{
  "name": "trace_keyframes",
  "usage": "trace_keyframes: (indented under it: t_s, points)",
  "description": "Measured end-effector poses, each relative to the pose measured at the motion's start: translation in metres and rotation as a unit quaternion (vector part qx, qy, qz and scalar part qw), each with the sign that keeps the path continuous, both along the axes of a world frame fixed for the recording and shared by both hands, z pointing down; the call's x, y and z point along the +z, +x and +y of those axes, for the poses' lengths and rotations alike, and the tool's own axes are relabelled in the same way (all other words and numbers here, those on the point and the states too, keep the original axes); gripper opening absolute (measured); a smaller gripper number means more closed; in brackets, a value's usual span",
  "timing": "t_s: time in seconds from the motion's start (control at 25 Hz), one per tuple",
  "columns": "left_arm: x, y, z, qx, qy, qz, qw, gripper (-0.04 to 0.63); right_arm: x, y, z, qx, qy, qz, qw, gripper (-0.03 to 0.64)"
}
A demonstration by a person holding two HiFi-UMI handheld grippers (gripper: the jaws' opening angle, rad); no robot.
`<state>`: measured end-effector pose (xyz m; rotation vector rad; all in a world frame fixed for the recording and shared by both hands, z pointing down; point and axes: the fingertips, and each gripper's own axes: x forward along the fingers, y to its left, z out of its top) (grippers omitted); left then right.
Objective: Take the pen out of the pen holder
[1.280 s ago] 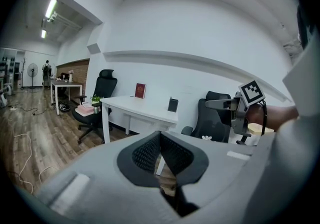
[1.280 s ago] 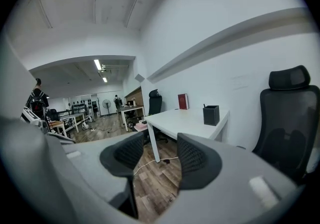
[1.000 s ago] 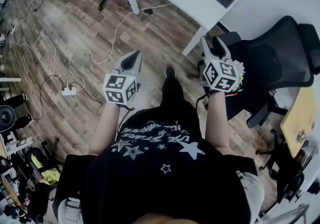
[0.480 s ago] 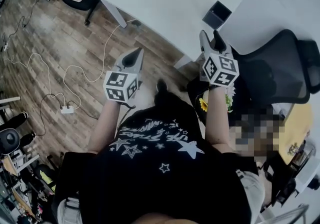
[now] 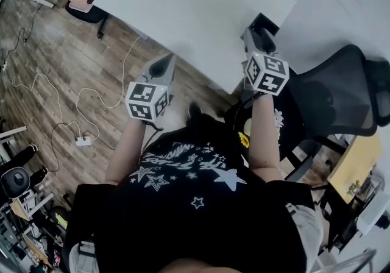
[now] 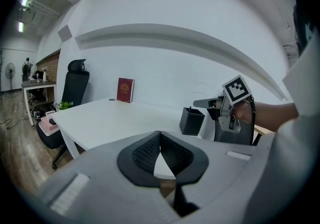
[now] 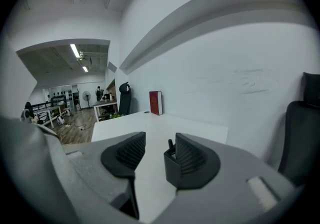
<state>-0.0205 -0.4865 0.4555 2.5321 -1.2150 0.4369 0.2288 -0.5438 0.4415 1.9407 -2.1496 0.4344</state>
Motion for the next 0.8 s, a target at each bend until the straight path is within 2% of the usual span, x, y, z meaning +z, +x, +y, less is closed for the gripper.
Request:
trace_keyframes:
  t_s: [0.12,0.28,0.48,0.56,0.6,0.8]
  points:
    - [0.004,0.005,-0.015,0.003,-0.003,-0.003,1.0,0.011,0.01,0.006,-0.017,0.006,-0.018,0.012,1.0,0.158]
    - [0.008,0.012,-0.029,0.006,-0.007,-0.004,1.0,0.011,0.022,0.012,-0.031,0.002,-0.045,0.032,0.998,0.155]
    - [0.014,0.013,-0.038,0.005,-0.011,-0.007,0.9999,0.011,0.036,0.013,-0.035,0.005,-0.077,0.045,0.996,0.099]
    - [0.016,0.013,-0.039,0.003,-0.013,-0.008,0.9999,0.011,0.04,0.014,-0.035,0.01,-0.082,0.051,0.995,0.084]
    - [0.016,0.013,-0.039,0.003,-0.013,-0.008,0.9999,0.011,0.04,0.015,-0.035,0.013,-0.082,0.056,0.995,0.048]
    - [0.014,0.014,-0.037,-0.003,-0.012,-0.007,0.9999,0.011,0.038,0.016,-0.034,0.007,-0.085,0.067,0.994,0.043]
